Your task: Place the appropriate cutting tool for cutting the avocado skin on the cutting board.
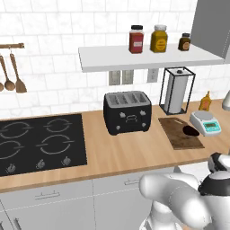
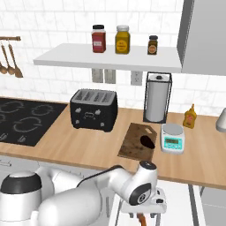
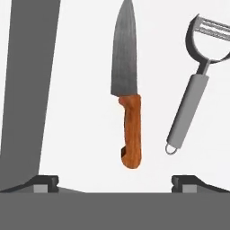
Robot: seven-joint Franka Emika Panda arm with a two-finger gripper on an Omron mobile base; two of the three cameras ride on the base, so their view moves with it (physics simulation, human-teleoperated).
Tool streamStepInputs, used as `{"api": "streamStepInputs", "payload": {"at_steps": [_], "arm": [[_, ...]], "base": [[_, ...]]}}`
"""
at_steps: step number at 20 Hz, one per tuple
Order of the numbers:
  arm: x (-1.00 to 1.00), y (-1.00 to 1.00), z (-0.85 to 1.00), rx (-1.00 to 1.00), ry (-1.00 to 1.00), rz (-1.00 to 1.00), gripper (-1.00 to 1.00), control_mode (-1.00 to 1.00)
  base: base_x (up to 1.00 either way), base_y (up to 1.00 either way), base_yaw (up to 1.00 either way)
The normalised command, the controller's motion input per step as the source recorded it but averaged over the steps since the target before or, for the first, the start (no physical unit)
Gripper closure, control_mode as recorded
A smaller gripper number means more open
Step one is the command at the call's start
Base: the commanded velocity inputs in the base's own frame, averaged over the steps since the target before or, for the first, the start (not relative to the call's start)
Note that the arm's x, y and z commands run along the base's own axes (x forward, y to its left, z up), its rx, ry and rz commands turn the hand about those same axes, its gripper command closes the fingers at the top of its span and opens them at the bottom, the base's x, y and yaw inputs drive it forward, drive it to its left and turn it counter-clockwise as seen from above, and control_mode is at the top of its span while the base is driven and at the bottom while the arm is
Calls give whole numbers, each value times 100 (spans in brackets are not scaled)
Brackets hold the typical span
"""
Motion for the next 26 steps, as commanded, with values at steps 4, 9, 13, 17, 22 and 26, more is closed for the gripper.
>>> {"api": "streamStepInputs", "payload": {"at_steps": [4,9,13,17,22,26], "arm": [[32,0,-29,1,0,7,-100,-100],[2,0,-34,3,0,5,-100,-100],[4,0,-42,1,0,4,-100,-100],[4,-5,-33,0,-1,6,-100,-100],[13,-3,-33,1,-1,7,-100,-100],[13,-4,-32,1,0,6,-100,-100]], "base": [[0,0,0],[0,0,0],[0,0,0],[0,0,0],[0,0,0],[0,0,0]]}}
